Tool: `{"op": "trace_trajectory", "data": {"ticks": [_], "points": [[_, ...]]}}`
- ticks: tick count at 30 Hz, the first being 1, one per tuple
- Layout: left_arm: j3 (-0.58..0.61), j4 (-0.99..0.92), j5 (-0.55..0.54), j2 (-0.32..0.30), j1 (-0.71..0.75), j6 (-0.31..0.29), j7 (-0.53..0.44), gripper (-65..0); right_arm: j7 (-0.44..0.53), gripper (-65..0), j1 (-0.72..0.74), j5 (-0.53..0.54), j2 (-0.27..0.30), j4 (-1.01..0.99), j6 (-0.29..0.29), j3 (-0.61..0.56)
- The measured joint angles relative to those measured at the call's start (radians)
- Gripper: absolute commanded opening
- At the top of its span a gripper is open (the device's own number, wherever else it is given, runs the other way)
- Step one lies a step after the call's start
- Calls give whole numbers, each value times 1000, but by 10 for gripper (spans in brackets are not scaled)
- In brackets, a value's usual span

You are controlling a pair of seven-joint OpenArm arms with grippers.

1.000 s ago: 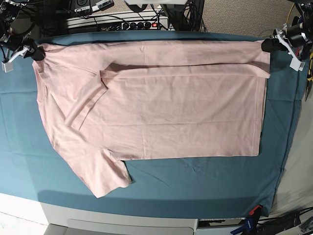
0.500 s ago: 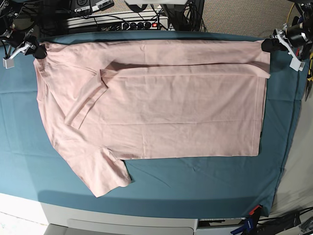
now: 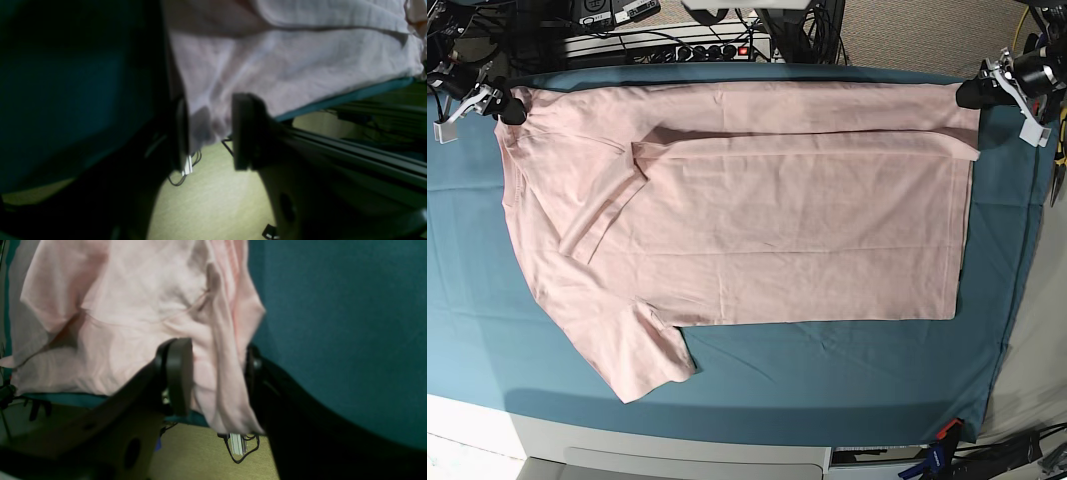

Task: Fold the T-shirt properly
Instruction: 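Pull the shoulder edge taut with both grippers, then release, then move the right gripper down along the shirt side to the sleeve hem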

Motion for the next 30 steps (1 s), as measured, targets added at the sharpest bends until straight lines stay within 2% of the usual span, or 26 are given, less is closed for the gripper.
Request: {"op": "trace_trajectory", "data": {"ticks": [2,8,13,16,22,24,30], "points": [[0,0,0,0,0,0,0,-413,9,-403,0,-6,0,0,0,0],[0,4,43,-1,-1,-1,-21,-413,77,-403,8,-134,31,1,5,-2],[0,20,82,-1,0,-8,-27,-413,77,-403,10,-182,61,-1,3,5],[0,37,110,-5,0,-8,-26,-413,64,-403,28,-233,61,-4,-3,50],[-24,77,248,-54,2,16,-31,-413,53,-403,39,-276,60,-13,-11,164],[-52,85,285,-70,7,30,-22,-413,54,-403,39,-273,76,-13,-11,178],[-140,129,279,-119,8,27,-65,-413,99,-403,64,-274,166,-13,-11,194]]}}
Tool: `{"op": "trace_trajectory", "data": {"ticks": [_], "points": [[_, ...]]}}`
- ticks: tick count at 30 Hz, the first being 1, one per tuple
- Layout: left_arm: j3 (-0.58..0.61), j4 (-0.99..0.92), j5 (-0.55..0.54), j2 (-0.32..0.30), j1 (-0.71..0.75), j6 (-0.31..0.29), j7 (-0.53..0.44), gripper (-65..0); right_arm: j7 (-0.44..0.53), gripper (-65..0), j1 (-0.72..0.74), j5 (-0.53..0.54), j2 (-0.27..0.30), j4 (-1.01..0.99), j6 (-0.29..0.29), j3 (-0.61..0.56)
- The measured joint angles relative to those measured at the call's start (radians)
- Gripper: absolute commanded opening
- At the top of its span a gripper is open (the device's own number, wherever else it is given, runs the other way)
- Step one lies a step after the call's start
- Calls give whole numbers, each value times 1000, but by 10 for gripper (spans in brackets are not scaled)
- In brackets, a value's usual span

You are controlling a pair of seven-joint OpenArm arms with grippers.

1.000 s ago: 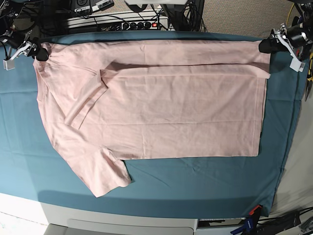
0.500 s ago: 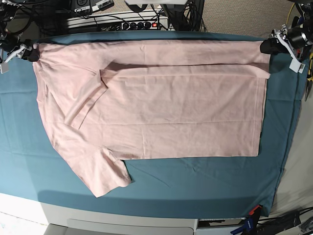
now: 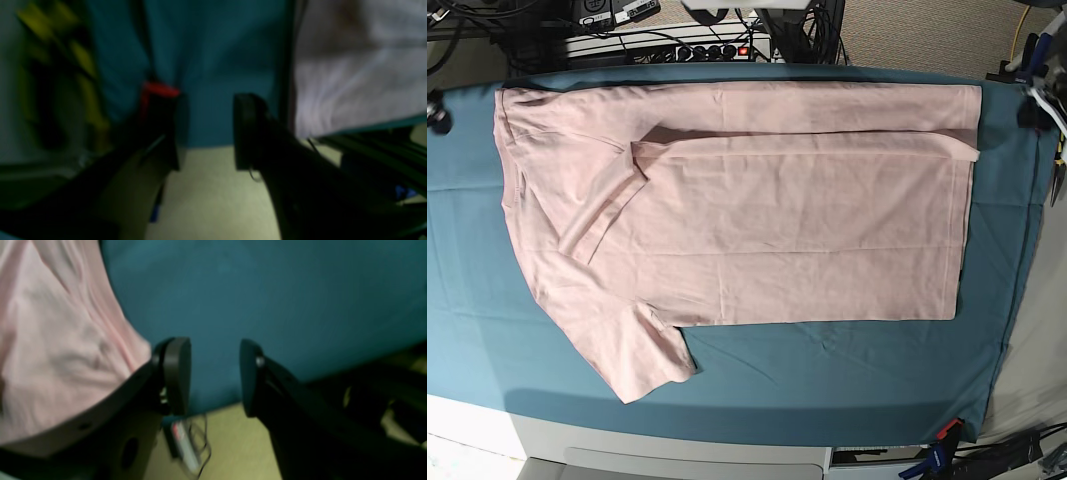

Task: Fold the T-shirt properly
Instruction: 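Move the right gripper down along the shirt side to the sleeve hem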

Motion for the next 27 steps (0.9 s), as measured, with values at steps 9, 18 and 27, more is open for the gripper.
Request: {"op": "trace_trajectory", "data": {"ticks": [9,18,27], "points": [[-30,71,0,-28,-44,0,-51,-413,196,-403,401,-256,101,-3,-8,-121],[-30,85,0,-29,-91,0,-56,-413,577,-404,868,-595,31,-427,-150,-644],[-30,85,4,-28,-89,0,-37,-413,796,-404,1118,-819,-143,-801,-237,-735]]}}
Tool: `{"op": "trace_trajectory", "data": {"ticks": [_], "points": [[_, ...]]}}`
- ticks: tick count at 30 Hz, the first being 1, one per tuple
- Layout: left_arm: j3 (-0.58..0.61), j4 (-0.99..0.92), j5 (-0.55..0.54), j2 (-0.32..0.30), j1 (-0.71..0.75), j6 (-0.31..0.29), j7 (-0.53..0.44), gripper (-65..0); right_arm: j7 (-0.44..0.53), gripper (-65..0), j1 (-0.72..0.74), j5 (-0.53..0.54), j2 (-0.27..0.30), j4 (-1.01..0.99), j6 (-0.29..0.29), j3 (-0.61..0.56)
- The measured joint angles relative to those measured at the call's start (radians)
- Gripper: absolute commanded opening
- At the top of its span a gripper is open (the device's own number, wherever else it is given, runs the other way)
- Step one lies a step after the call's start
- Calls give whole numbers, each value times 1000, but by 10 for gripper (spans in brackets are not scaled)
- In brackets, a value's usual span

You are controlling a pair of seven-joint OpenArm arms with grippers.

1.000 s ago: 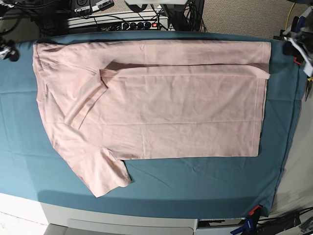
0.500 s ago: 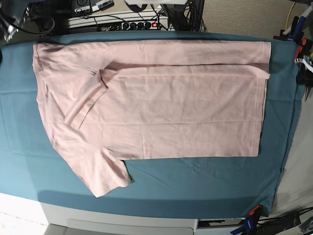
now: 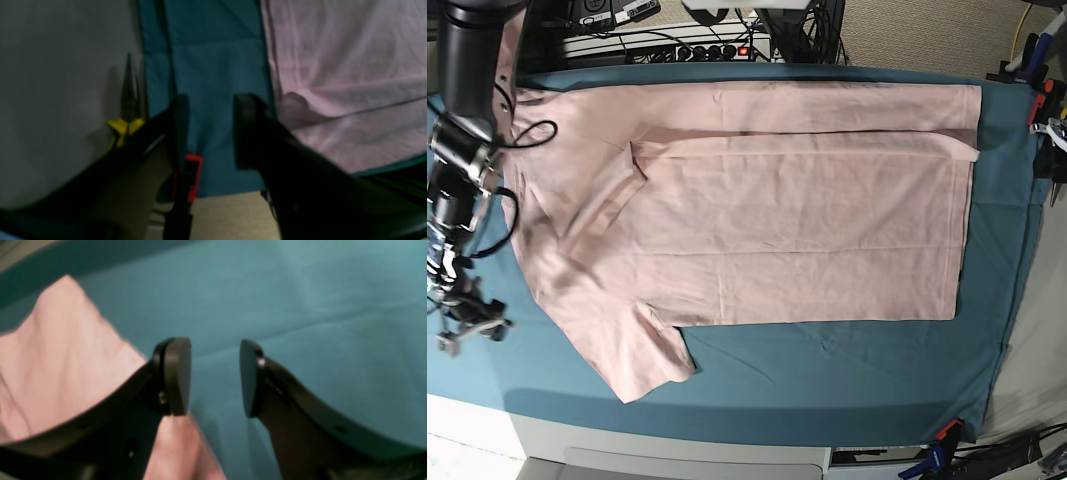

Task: Fold the T-shirt properly
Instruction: 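Move the right gripper down along the shirt side to the sleeve hem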

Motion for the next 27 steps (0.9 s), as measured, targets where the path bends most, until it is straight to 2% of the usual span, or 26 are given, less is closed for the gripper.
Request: {"op": "trace_trajectory", "data": {"ticks": [5,11,16,18,19,20,22,27], "points": [[0,0,0,0,0,0,26,-413,26,-404,-34,-72,-53,-2,-55,0],[0,0,0,1,0,0,24,-413,72,-404,-81,-90,-49,-2,-172,1],[0,0,0,2,0,-1,23,-413,101,-404,-101,-137,-43,-2,-171,1],[0,0,0,3,0,-1,23,-413,50,-406,-103,-124,-42,-2,-164,1],[0,0,0,3,0,-1,23,-413,27,-407,-103,-85,-43,-2,-160,1],[0,0,0,3,0,-1,23,-413,18,-421,-103,-56,-42,-2,-145,1],[0,0,0,2,0,-1,23,-413,-4,-437,-103,-15,-40,-2,-74,1],[0,0,0,3,0,-1,23,-413,-11,-436,-102,2,-45,-2,-54,1]]}}
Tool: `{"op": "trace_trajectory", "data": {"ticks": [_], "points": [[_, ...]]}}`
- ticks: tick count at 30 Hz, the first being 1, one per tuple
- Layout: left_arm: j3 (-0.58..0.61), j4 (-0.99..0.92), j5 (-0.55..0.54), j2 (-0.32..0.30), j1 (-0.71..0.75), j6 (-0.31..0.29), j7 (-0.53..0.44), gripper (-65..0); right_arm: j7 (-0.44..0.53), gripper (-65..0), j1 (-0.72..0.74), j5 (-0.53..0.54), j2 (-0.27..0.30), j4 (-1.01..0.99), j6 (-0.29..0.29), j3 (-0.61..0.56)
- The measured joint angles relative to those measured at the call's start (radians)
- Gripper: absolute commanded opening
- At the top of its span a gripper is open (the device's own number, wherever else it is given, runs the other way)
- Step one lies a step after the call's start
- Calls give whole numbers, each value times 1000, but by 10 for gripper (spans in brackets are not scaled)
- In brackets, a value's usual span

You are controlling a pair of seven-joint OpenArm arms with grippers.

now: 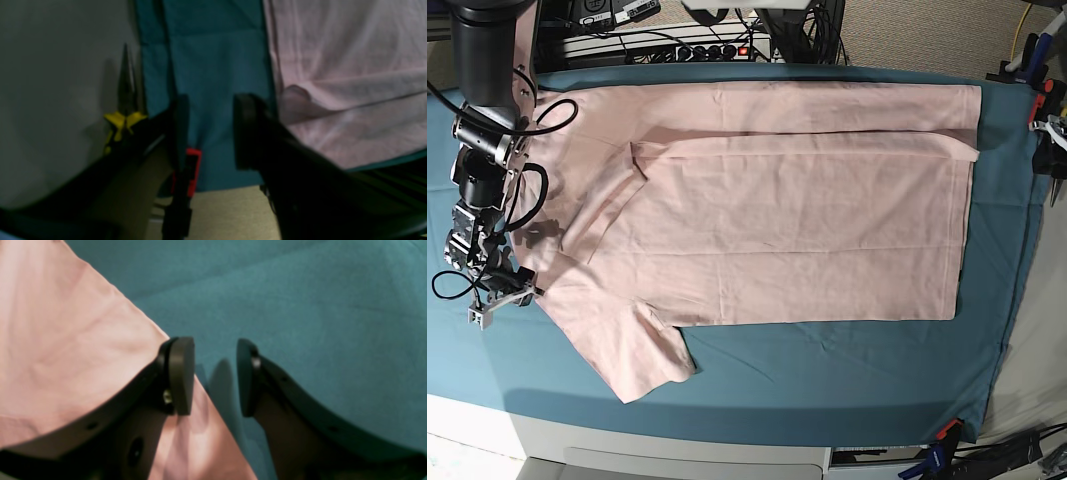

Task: Fold the T-shirt properly
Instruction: 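Move the right gripper down along the shirt side to the sleeve hem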

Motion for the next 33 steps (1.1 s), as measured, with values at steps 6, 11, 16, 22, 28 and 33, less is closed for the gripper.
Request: {"op": "trace_trajectory", "data": {"ticks": [6,11,16,22,28,33], "points": [[0,0,0,0,0,0,0,-413,1,-433,2,0,0,0,20,0],[0,0,-1,0,0,0,0,-413,13,-433,2,0,0,0,19,0],[0,0,-1,0,0,0,0,-413,13,-430,2,13,0,0,23,0],[0,0,0,0,0,0,0,-413,-7,-428,3,151,1,0,94,0],[0,0,-1,0,0,0,0,-413,13,-428,3,150,0,0,93,0],[0,0,-1,0,0,0,0,-413,12,-413,2,150,0,0,93,0]]}}
